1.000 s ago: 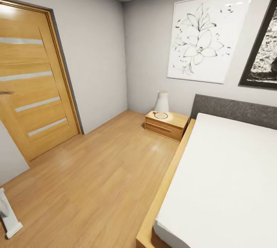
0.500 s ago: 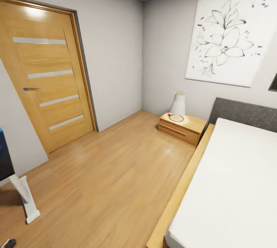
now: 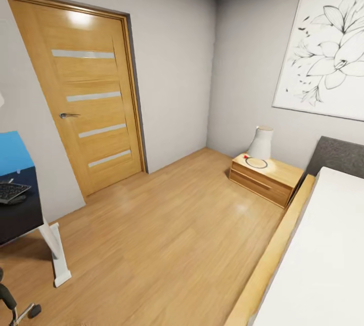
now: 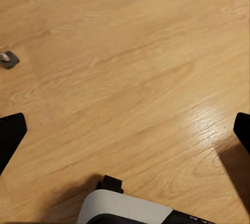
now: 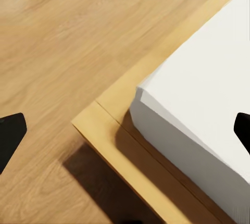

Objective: In the bedroom, organize the workspace by keeping the computer under the desk, ensuring the monitor is on the desk, placing the keyboard on the desk next to the monitor, placing the mouse on the desk next to the keyboard, moving the folder from the swivel chair onto the desk next to the mouse, stacking the notebook on top of the folder with the pen on top of the notebook, and positioning the swivel chair next to the desk.

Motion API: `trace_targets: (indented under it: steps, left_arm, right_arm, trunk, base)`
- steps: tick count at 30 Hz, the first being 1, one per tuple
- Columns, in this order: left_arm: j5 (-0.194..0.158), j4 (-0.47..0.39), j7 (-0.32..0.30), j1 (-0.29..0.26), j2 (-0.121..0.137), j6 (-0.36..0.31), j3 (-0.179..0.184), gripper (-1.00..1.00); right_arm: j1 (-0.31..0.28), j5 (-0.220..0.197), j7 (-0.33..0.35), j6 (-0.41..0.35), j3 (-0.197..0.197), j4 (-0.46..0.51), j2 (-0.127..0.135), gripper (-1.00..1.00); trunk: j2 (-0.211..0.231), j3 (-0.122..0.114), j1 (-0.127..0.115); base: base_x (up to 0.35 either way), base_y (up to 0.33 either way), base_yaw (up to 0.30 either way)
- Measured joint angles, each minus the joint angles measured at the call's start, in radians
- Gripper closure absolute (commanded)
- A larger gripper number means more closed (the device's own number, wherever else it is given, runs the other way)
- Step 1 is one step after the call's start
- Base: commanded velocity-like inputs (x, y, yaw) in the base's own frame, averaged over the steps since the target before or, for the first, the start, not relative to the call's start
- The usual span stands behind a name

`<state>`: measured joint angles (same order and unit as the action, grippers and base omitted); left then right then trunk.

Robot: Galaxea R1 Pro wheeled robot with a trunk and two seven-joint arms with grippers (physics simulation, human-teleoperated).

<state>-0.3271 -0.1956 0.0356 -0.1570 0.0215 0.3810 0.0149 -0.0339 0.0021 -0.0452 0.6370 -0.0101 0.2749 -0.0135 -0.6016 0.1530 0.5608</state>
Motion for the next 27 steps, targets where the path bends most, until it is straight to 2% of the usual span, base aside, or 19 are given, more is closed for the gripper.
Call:
trace_targets:
  steps: [27]
  left_arm:
    - [-0.001, 0.0, 0.002, 0.0, -0.001, 0.0, 0.0, -1.0]
  right_arm:
    - [-0.001, 0.002, 0.001, 0.0, 0.001, 0.0, 0.0, -1.0]
  trunk:
    - [0.0, 0.014, 0.0]
  base:
    - [0.004, 0.001, 0.266]
